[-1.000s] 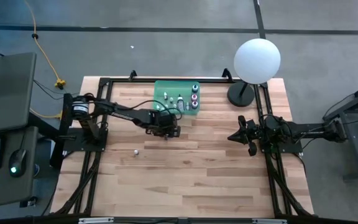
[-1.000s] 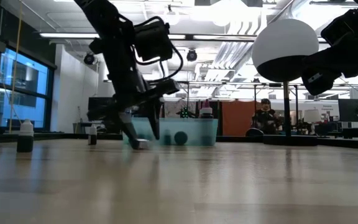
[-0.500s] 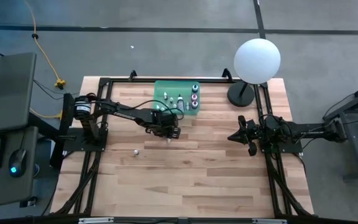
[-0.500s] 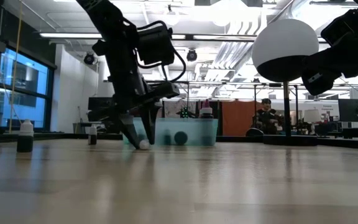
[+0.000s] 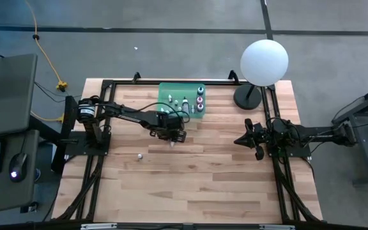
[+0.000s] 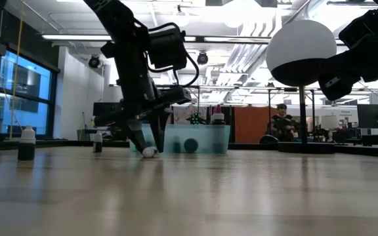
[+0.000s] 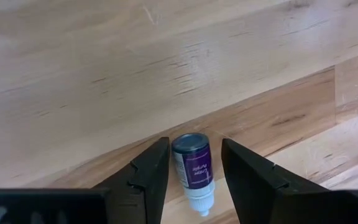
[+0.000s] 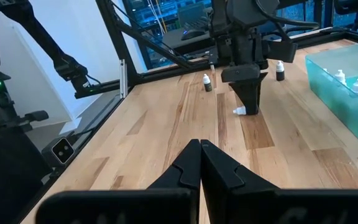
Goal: Pick & Place food coloring
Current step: Put the small purple food coloring into the bin
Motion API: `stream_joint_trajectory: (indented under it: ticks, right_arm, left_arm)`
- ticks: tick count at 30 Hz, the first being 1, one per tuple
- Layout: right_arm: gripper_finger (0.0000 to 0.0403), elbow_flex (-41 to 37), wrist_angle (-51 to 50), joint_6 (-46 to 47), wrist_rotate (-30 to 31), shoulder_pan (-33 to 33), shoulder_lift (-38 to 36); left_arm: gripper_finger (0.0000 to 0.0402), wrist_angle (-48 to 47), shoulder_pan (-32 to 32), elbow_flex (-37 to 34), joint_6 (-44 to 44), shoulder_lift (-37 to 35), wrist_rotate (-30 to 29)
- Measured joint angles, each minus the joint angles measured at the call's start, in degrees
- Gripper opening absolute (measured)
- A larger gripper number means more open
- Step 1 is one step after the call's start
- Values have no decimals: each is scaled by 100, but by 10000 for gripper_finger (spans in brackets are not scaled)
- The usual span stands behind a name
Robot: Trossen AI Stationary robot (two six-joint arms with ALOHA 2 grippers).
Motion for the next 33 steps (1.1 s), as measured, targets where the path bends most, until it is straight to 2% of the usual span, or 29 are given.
stream_joint_trajectory:
  ticks: [15,33]
  right_arm:
    - [0,0,0,0,0,-1,0]
    - [0,1,-2,0,0,0,0]
  left_arm:
    - [146,-245,-48,15,-6,-4,430]
    - [146,-256,-92,9,-9,-7,423]
